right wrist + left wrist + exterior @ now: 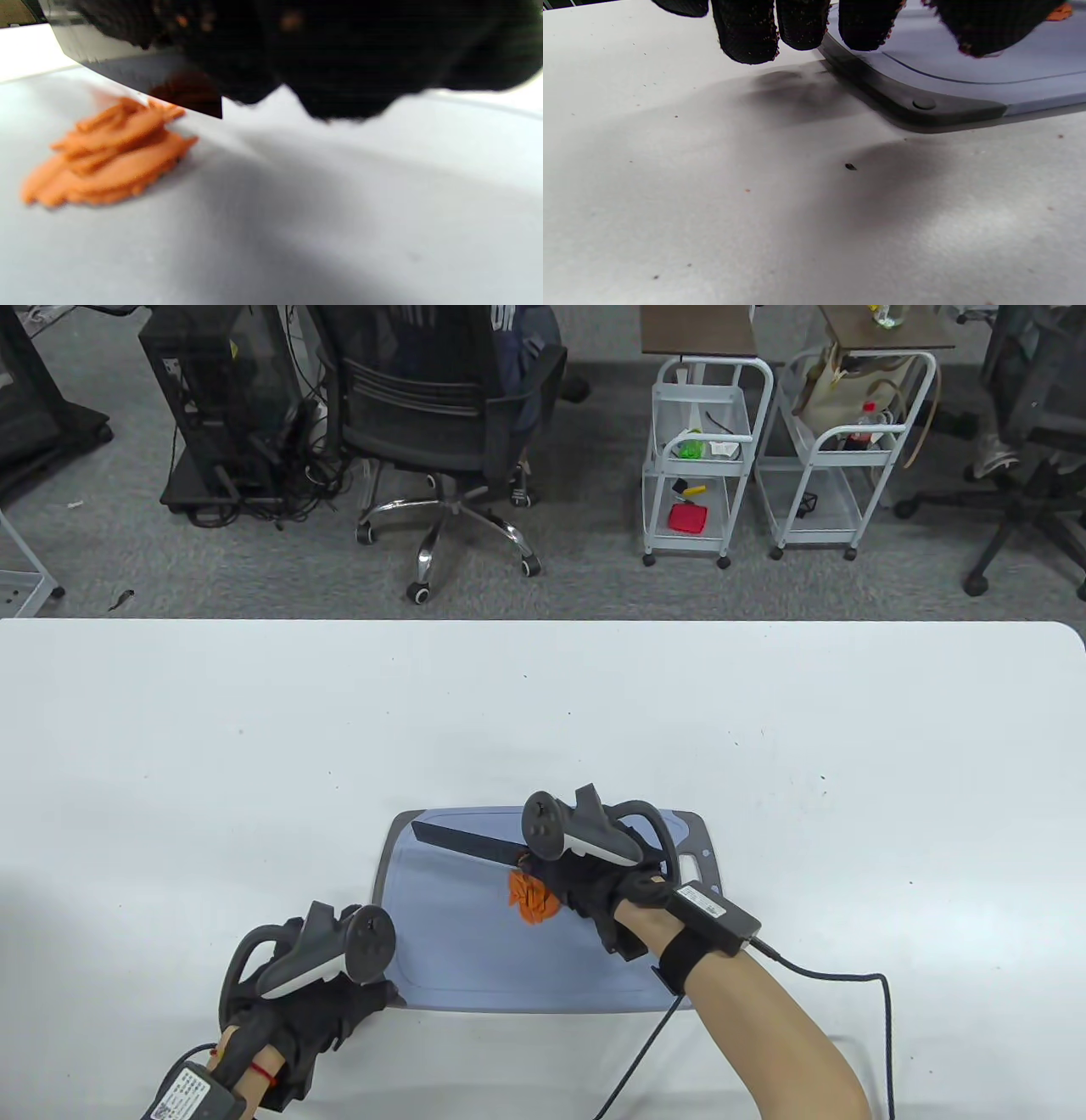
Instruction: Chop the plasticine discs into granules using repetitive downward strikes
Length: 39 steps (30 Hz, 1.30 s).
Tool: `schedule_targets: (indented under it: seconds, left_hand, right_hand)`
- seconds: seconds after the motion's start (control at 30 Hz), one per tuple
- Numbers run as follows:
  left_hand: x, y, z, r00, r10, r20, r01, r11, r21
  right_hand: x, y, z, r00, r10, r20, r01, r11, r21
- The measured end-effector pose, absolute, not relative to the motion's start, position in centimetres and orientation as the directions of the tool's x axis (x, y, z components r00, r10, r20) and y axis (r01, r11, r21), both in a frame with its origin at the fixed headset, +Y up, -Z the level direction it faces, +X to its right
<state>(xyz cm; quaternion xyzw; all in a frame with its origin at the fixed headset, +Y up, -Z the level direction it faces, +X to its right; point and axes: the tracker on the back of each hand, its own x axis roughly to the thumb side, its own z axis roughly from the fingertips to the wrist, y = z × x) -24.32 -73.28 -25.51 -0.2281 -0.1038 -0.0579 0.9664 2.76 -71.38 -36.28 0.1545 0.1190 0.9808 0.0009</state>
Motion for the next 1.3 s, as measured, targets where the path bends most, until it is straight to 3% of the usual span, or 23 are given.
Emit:
schedule_targets:
  seconds: [0.27,0.43,0.5,0.57,0.67,0.77,0.83,1.03,1.17,1.27,1.3]
  left_hand:
    - [-24.2,-73.4,-25.5,0.972,-0.068,0.225,0.162,0.889,-0.428]
    - [-23.8,-73.5,-25.5,0.971,-0.06,0.233,0.16,0.886,-0.435]
    - [-23.8,-73.7,-25.6,0.972,-0.053,0.228,0.154,0.878,-0.454]
    - [-23.6,-73.7,-25.6,0.971,-0.055,0.233,0.157,0.882,-0.444]
    - [-23.5,-73.8,-25.6,0.97,-0.047,0.238,0.154,0.878,-0.453]
    - [-24.0,-73.6,-25.6,0.97,-0.059,0.238,0.161,0.885,-0.437]
    - [-24.2,-73.4,-25.6,0.973,-0.054,0.223,0.149,0.887,-0.436]
    - [-23.9,-73.6,-25.5,0.97,-0.058,0.238,0.16,0.884,-0.439]
    - [-23.8,-73.7,-25.5,0.97,-0.051,0.236,0.154,0.885,-0.44]
    - [-23.8,-73.6,-25.6,0.971,0.014,0.238,0.103,0.877,-0.469]
    - [-23.7,-73.6,-25.7,0.972,0.044,0.229,0.072,0.877,-0.476]
  right_hand:
    - [3.6,-71.2,-34.7,-0.939,-0.13,0.317,0.21,-0.95,0.232]
    - [3.2,-72.7,-35.4,-0.932,-0.096,0.35,0.183,-0.957,0.223]
    - [3.2,-74.0,-35.7,-0.946,0.04,0.321,0.028,-0.978,0.206]
    - [2.2,-73.9,-35.6,-0.934,-0.005,0.357,0.066,-0.985,0.158]
    - [2.6,-73.8,-36.5,-0.949,0.097,0.299,-0.01,-0.96,0.28]
    - [3.5,-72.0,-35.7,-0.952,0.077,0.295,-0.013,-0.977,0.212]
    - [3.9,-71.2,-35.1,-0.957,0.035,0.286,0.037,-0.97,0.242]
    - [3.8,-71.6,-33.9,-0.949,-0.142,0.282,0.211,-0.95,0.229]
    - [3.3,-72.5,-34.0,-0.945,-0.127,0.302,0.198,-0.955,0.219]
    - [3.6,-74.2,-34.5,-0.951,0.006,0.308,0.059,-0.978,0.201]
    - [3.2,-74.2,-34.4,-0.949,-0.006,0.316,0.074,-0.977,0.202]
